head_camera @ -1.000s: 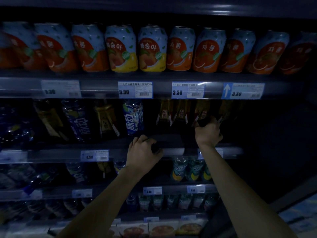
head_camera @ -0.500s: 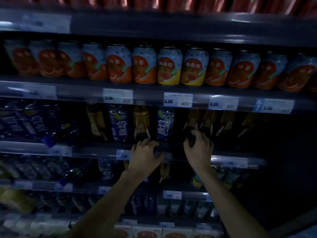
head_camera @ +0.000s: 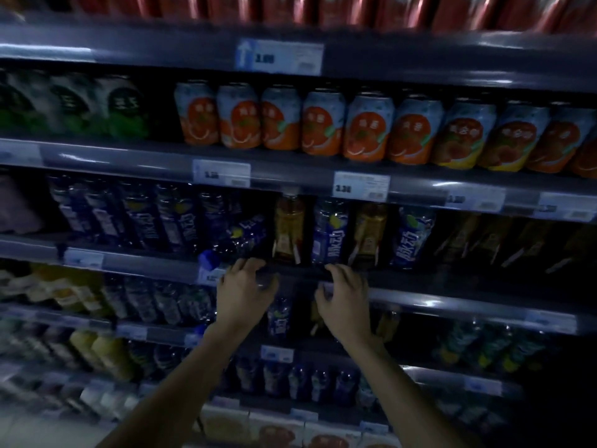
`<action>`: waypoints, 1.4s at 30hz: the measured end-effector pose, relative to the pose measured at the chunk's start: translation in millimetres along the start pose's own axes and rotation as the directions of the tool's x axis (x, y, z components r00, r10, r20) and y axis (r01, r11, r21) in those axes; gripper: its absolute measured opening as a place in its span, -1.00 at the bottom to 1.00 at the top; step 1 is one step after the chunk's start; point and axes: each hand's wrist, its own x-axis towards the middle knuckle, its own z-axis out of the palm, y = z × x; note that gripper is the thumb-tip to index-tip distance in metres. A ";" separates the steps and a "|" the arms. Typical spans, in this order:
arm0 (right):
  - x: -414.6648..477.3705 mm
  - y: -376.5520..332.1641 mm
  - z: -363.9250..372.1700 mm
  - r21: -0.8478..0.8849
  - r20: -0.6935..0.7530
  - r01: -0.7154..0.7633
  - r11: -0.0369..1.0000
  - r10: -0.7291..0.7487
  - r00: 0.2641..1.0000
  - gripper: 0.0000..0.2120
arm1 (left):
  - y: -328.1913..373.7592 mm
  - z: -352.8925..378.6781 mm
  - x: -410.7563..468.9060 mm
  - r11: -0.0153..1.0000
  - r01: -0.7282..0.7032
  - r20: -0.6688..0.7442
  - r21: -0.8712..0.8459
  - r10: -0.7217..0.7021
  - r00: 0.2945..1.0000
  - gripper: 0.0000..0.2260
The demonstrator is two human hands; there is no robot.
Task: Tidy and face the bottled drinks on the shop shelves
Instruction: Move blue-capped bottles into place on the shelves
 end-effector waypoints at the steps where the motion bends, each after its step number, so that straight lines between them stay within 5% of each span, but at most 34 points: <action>1: -1.0 -7.5 6.9 -0.011 0.001 0.009 1.000 -0.009 1.000 -0.63 | -8.7 -5.5 1.7 1.000 0.013 -0.014 -0.019 -0.013 1.000 -0.67; 17: -14.0 -24.1 51.2 -0.293 0.154 0.064 0.954 -0.019 0.988 -0.39 | -70.0 -21.8 10.8 0.997 0.005 -0.164 -0.078 -0.018 0.986 -0.65; 42: -8.0 -27.3 59.0 -0.239 0.070 -0.039 0.970 0.058 0.996 -0.35 | -83.3 -21.8 35.8 0.867 0.171 -0.111 -0.467 -0.249 0.962 -0.59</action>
